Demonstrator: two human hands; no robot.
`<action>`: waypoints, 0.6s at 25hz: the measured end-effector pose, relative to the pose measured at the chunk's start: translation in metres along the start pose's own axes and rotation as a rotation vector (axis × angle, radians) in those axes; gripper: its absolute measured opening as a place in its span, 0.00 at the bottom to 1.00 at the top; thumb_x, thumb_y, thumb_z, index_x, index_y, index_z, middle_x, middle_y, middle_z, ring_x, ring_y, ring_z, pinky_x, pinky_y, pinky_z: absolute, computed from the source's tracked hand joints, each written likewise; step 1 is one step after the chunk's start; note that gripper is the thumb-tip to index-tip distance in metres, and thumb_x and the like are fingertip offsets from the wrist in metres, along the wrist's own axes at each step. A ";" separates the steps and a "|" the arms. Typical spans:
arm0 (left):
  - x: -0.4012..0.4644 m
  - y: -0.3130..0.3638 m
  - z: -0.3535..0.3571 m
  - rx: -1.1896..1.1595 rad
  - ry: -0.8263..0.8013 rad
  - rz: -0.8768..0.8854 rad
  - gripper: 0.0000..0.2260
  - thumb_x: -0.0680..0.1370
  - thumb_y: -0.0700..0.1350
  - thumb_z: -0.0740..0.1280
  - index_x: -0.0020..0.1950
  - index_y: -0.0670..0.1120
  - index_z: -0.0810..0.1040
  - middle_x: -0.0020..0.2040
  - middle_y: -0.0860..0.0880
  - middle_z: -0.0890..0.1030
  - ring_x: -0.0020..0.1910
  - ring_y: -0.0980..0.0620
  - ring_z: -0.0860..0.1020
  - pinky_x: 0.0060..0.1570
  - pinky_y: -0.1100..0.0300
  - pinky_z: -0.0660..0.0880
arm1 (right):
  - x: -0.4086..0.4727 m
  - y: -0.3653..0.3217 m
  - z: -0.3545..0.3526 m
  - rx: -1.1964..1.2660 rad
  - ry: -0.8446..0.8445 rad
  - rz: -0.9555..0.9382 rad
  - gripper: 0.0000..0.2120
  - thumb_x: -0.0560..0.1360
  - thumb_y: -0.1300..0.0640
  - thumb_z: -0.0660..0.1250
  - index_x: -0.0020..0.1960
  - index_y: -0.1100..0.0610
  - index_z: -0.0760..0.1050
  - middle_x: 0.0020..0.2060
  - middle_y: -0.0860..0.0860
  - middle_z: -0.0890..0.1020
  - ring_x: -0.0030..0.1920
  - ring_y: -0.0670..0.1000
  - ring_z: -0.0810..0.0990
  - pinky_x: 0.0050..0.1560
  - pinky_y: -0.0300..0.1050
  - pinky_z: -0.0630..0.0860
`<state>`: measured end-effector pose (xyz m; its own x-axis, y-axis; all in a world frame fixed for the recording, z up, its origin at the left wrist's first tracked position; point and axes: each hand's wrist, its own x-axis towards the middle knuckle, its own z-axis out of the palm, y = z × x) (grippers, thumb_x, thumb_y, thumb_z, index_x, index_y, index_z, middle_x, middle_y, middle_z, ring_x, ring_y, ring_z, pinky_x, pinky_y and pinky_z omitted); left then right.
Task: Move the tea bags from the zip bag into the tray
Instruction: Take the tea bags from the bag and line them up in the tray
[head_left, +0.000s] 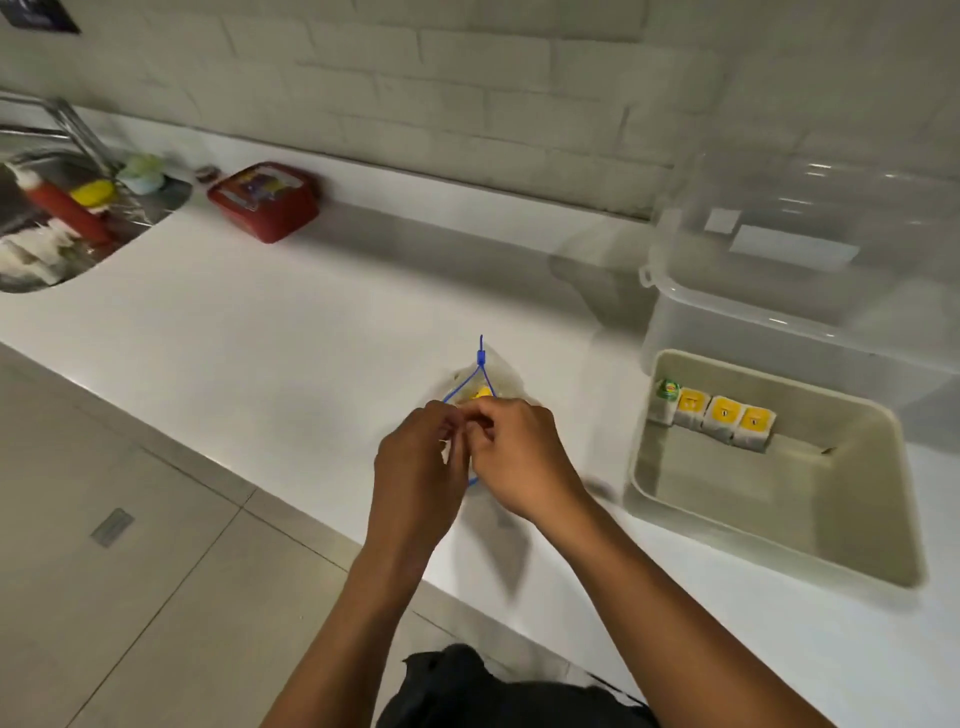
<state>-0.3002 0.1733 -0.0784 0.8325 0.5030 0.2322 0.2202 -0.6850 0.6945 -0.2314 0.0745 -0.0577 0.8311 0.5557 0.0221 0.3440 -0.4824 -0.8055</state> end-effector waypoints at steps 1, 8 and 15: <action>0.003 -0.008 -0.002 0.045 -0.056 -0.023 0.07 0.79 0.41 0.66 0.54 0.50 0.81 0.48 0.52 0.84 0.47 0.52 0.83 0.48 0.54 0.78 | 0.006 0.001 0.012 -0.042 -0.028 0.021 0.12 0.76 0.64 0.60 0.48 0.57 0.82 0.42 0.51 0.85 0.43 0.51 0.81 0.44 0.41 0.72; 0.020 -0.040 -0.002 0.242 -0.535 -0.108 0.20 0.78 0.39 0.60 0.70 0.46 0.68 0.64 0.46 0.77 0.59 0.43 0.77 0.50 0.55 0.74 | 0.043 0.023 0.063 -0.144 -0.201 0.102 0.10 0.76 0.66 0.57 0.53 0.61 0.74 0.51 0.54 0.80 0.52 0.54 0.77 0.52 0.44 0.73; 0.035 -0.045 -0.017 0.330 -0.468 -0.056 0.22 0.77 0.37 0.58 0.71 0.46 0.68 0.69 0.46 0.74 0.64 0.43 0.74 0.56 0.56 0.71 | 0.054 0.030 0.087 -0.317 0.055 0.238 0.09 0.76 0.57 0.62 0.38 0.54 0.76 0.38 0.49 0.81 0.39 0.50 0.77 0.38 0.41 0.71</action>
<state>-0.2902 0.2310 -0.0899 0.9348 0.3079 -0.1769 0.3548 -0.8303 0.4299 -0.2138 0.1489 -0.1320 0.9231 0.3702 -0.1040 0.2497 -0.7828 -0.5699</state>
